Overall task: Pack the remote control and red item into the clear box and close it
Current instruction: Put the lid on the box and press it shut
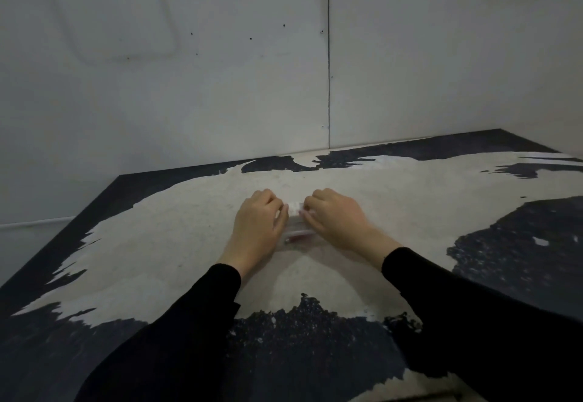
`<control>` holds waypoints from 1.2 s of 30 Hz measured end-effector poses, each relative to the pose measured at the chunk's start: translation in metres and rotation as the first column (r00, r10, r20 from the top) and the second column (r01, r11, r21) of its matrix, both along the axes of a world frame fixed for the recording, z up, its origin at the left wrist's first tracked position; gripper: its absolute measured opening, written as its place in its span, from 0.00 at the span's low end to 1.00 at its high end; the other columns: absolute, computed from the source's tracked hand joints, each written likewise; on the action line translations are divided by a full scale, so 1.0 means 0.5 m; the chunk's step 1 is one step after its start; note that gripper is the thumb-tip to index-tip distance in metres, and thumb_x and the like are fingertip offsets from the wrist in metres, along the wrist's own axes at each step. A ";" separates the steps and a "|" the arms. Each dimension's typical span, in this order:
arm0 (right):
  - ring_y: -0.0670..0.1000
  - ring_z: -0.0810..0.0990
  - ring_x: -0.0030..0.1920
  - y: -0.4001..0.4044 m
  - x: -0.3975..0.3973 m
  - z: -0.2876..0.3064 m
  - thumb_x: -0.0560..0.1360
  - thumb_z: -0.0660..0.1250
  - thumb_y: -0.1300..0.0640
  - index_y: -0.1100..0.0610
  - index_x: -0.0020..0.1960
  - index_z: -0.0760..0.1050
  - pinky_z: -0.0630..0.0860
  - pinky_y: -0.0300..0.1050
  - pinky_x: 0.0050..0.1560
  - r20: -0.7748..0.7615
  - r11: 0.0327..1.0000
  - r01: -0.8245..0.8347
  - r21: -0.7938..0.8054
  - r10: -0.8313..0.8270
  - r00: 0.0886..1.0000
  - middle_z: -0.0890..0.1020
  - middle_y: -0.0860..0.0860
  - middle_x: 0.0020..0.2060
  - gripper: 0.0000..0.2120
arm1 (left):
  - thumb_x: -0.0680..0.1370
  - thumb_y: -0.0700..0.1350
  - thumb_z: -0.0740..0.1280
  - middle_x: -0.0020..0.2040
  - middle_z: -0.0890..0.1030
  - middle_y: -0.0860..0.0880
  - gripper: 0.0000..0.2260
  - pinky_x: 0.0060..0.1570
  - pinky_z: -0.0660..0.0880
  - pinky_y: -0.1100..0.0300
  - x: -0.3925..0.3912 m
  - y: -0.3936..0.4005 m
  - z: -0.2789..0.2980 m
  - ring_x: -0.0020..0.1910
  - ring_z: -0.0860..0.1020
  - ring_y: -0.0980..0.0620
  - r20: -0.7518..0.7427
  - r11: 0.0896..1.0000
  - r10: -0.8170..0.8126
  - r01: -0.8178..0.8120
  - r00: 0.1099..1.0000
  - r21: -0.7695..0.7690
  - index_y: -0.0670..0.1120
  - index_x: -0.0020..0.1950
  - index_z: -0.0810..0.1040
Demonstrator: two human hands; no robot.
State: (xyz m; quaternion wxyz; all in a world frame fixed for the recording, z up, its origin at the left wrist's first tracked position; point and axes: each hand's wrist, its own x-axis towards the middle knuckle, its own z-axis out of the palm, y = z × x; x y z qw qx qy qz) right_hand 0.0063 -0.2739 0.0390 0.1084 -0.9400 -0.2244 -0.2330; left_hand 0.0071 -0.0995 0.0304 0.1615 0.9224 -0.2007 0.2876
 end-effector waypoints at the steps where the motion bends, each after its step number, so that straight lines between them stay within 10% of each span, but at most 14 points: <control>1: 0.58 0.77 0.49 -0.006 -0.006 -0.001 0.77 0.57 0.49 0.58 0.50 0.75 0.75 0.52 0.41 -0.032 0.998 -0.024 -0.052 0.022 0.999 0.79 0.56 0.47 0.15 | 0.78 0.48 0.57 0.40 0.77 0.48 0.13 0.39 0.70 0.55 -0.009 0.003 -0.001 0.38 0.72 0.50 0.033 0.999 0.000 -0.002 0.999 0.048 0.45 0.41 0.76; 6: 0.56 0.76 0.55 -0.040 -0.038 -0.015 0.77 0.60 0.47 0.57 0.61 0.70 0.76 0.51 0.51 -0.091 0.971 -0.124 -0.205 0.108 0.990 0.76 0.54 0.60 0.17 | 0.77 0.55 0.57 0.41 0.76 0.52 0.13 0.39 0.70 0.59 -0.038 0.016 -0.007 0.39 0.72 0.53 -0.030 0.991 -0.070 0.073 0.997 0.111 0.48 0.46 0.76; 11: 0.56 0.74 0.42 -0.107 -0.019 -0.023 0.62 0.70 0.70 0.56 0.46 0.68 0.75 0.51 0.32 -0.003 0.944 -0.011 -0.329 0.010 1.000 0.75 0.54 0.45 0.18 | 0.74 0.52 0.63 0.42 0.80 0.47 0.11 0.39 0.73 0.56 -0.019 -0.021 0.007 0.40 0.76 0.48 -0.100 0.967 -0.211 0.223 0.972 0.127 0.45 0.44 0.76; 18: 0.59 0.77 0.36 -0.267 0.050 -0.013 0.56 0.74 0.71 0.59 0.44 0.71 0.63 0.45 0.24 0.022 0.913 0.251 -0.321 -0.257 0.966 0.77 0.56 0.37 0.20 | 0.74 0.48 0.64 0.42 0.80 0.45 0.09 0.39 0.71 0.52 0.083 -0.223 0.014 0.45 0.77 0.45 -0.053 0.974 -0.180 0.186 0.982 0.128 0.43 0.41 0.78; 24: 0.62 0.76 0.52 -0.439 0.151 -0.015 0.74 0.58 0.59 0.60 0.60 0.66 0.71 0.53 0.51 -0.068 0.802 0.544 -0.246 -0.574 0.816 0.75 0.59 0.54 0.15 | 0.76 0.46 0.60 0.49 0.80 0.42 0.13 0.47 0.72 0.50 0.212 -0.453 0.012 0.51 0.76 0.42 -0.093 0.947 -0.286 0.296 0.954 0.122 0.41 0.51 0.79; 36: 0.62 0.48 0.76 -0.746 0.353 -0.005 0.79 0.45 0.46 0.59 0.75 0.52 0.45 0.66 0.74 -0.316 0.588 0.749 -0.307 -0.805 0.502 0.55 0.58 0.77 0.29 | 0.75 0.47 0.60 0.76 0.60 0.44 0.28 0.66 0.65 0.48 0.437 -0.796 -0.008 0.72 0.63 0.44 -0.416 0.838 -0.441 0.531 0.795 0.128 0.43 0.73 0.57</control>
